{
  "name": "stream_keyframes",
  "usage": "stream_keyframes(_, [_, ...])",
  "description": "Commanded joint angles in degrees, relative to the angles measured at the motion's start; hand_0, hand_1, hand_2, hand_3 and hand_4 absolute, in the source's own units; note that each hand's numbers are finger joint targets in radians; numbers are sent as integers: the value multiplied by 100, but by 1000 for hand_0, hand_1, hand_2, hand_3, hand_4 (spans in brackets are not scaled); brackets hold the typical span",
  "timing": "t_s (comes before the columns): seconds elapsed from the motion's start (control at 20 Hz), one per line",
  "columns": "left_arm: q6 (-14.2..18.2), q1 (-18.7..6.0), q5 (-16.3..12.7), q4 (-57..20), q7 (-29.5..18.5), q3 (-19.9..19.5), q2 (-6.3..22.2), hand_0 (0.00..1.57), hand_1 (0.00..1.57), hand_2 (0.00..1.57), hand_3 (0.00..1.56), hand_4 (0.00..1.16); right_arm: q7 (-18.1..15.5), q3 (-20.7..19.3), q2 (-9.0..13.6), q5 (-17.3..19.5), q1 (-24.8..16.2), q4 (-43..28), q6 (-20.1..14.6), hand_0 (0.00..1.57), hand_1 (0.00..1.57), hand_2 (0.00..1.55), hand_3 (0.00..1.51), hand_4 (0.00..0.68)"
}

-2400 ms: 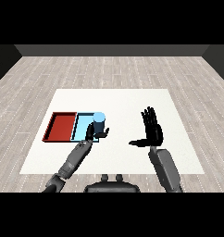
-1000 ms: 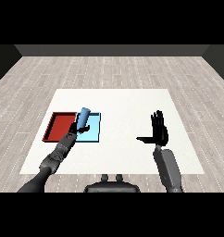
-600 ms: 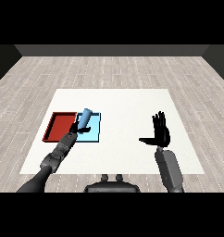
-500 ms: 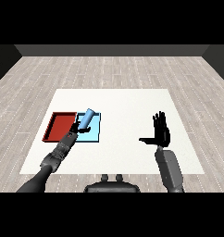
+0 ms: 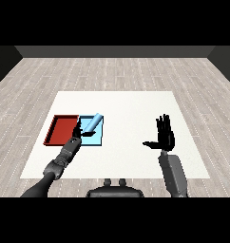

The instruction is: Pick the blue can and put it in the blue box

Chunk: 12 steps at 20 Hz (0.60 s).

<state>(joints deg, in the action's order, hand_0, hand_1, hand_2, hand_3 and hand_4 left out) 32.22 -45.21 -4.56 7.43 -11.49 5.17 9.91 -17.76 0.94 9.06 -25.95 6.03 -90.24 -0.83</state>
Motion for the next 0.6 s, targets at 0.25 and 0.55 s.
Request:
stream_keyframes(0.25, [-478,803,-607,1991,-2652,-559,71,0,0,0,0,0,28,88,-113,56,28,1,-41,0,0,0,0,0])
stream_keyframes(0.55, [-1140,1627,-699,3702,-3333,-154,-364,0,0,0,0,0,184,52,158,178,-26,6,35,0,0,0,0,0])
